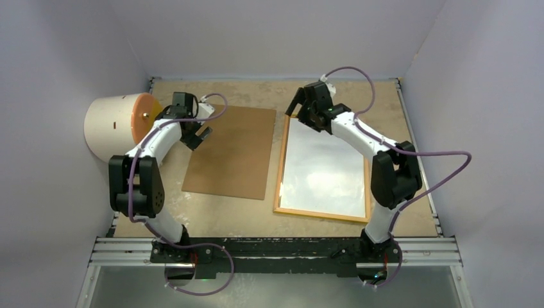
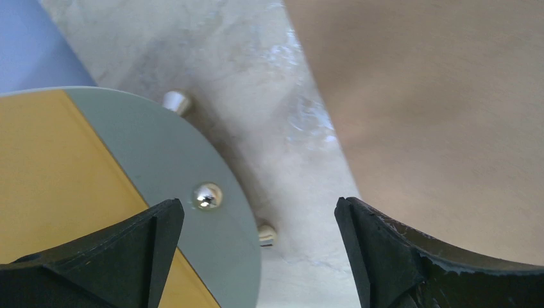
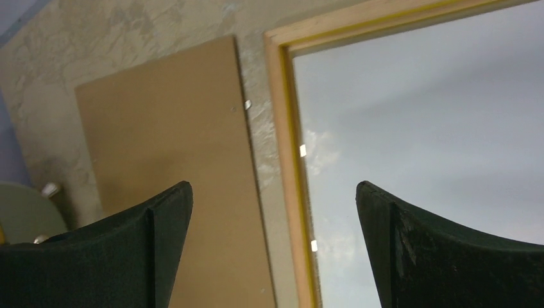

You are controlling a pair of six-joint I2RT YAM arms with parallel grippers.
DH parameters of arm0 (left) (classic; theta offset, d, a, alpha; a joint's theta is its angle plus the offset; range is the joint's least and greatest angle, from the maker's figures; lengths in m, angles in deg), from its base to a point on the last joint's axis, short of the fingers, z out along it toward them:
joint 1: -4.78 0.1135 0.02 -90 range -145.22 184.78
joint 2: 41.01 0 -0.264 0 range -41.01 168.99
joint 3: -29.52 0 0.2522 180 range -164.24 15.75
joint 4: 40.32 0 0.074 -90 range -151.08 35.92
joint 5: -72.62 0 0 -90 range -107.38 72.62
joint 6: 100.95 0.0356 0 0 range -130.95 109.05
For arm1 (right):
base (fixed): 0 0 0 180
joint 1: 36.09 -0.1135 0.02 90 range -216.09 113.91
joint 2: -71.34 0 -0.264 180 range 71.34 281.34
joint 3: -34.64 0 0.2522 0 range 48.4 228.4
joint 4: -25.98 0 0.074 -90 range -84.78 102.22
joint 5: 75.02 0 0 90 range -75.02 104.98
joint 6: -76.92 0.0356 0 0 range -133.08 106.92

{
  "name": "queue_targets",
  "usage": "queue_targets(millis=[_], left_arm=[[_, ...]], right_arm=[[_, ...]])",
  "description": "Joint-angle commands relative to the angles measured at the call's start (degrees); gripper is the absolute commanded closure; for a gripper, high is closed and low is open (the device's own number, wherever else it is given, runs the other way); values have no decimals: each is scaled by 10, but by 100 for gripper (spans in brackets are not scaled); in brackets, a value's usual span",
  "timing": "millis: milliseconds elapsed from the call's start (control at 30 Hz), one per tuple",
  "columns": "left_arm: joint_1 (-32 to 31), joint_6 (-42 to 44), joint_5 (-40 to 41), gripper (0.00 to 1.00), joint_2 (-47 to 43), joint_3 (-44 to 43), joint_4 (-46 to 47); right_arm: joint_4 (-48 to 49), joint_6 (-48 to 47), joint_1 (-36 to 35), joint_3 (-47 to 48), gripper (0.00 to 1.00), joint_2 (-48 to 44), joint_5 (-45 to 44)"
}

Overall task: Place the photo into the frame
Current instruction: Turn over the photo from the photo frame.

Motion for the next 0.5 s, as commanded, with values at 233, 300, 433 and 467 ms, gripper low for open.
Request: queue_targets(millis=[233, 300, 433, 467], left_arm=[[22, -50, 153, 8, 120, -69, 128], [22, -57, 143, 8, 134, -69, 127], [21, -68, 126, 8, 160, -68, 116], [22, -70, 116, 8, 163, -65, 113]], right_arm=[[31, 84, -136, 13, 1, 63, 15], [17, 90, -147, 30, 1, 86, 5], [8, 111, -155, 37, 1, 116, -8], [7, 114, -156, 37, 1, 122, -13]])
